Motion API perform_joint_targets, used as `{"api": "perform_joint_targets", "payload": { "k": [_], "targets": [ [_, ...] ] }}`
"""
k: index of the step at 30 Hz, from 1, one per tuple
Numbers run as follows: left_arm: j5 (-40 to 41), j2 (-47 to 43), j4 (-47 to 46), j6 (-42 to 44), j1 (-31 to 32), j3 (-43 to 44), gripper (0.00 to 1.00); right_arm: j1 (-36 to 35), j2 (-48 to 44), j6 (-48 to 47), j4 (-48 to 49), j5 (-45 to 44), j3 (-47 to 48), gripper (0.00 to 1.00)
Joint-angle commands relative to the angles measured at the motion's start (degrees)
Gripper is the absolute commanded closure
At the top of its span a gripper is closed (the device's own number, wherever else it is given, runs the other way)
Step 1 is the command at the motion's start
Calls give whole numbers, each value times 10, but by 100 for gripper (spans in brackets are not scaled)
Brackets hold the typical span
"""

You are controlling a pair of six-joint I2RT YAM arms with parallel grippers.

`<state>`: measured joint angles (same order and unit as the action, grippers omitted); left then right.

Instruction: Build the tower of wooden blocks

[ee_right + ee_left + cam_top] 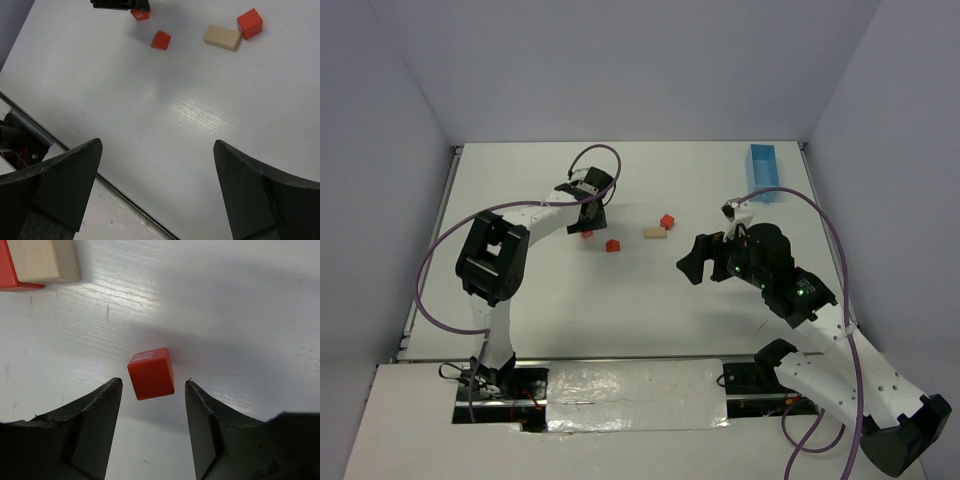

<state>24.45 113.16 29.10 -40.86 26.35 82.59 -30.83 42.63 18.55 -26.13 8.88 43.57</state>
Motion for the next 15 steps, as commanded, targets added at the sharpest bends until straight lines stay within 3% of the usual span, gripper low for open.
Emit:
{"api": "perform_joint_targets", "payload": {
  "k": [1, 15],
  "targets": [
    [1, -26, -7, -2, 1, -4, 35, 2, 3, -5, 27, 6, -2, 0],
    [16, 0, -4, -11, 0, 5, 40, 2, 5, -6, 28, 15, -4, 0]
  ]
}}
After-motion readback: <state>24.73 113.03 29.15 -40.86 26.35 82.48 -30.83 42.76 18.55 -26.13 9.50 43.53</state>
